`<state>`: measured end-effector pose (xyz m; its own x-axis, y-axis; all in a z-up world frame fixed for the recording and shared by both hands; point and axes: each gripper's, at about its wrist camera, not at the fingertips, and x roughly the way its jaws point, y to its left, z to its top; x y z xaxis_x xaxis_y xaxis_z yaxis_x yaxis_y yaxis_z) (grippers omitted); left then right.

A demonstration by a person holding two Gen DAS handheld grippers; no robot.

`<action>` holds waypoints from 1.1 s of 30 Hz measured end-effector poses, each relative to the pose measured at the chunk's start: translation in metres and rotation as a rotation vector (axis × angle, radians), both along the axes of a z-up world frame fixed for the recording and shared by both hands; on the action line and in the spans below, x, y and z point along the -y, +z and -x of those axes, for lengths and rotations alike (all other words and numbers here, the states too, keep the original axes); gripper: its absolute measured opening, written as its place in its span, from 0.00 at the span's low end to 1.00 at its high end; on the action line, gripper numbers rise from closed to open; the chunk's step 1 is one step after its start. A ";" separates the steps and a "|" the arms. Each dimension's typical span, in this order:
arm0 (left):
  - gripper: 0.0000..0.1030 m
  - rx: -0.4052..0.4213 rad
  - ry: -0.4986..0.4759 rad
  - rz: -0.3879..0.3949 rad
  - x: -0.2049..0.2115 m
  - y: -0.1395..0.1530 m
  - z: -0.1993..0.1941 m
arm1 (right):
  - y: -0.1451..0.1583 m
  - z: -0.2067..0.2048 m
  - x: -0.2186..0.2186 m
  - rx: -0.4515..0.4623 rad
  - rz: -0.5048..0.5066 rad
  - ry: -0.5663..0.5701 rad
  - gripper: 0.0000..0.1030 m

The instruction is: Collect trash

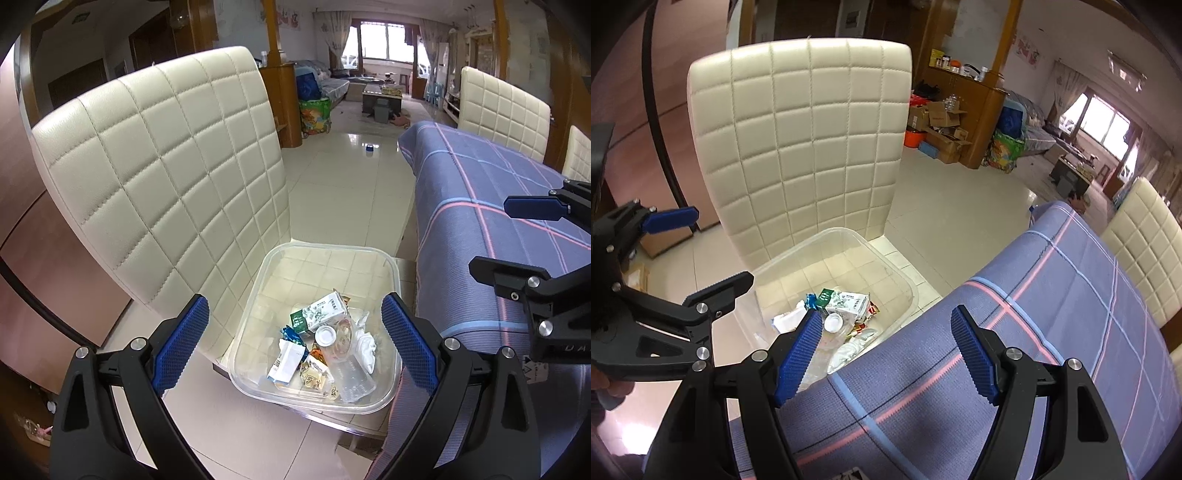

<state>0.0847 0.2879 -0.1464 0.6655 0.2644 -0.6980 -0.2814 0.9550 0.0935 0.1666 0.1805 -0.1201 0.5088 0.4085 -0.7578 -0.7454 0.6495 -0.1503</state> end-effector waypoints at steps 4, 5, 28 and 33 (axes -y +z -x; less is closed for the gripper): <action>0.93 0.018 -0.002 -0.003 0.005 0.012 0.004 | 0.014 0.006 0.007 0.032 -0.009 -0.032 0.68; 0.93 0.023 -0.005 -0.005 0.007 0.016 0.006 | 0.018 0.008 0.010 0.038 -0.014 -0.039 0.68; 0.96 0.154 -0.079 0.003 0.090 0.088 0.056 | 0.082 0.072 0.107 0.132 -0.105 -0.369 0.81; 0.96 0.174 -0.117 -0.015 0.112 0.101 0.065 | 0.094 0.086 0.130 0.150 -0.128 -0.404 0.81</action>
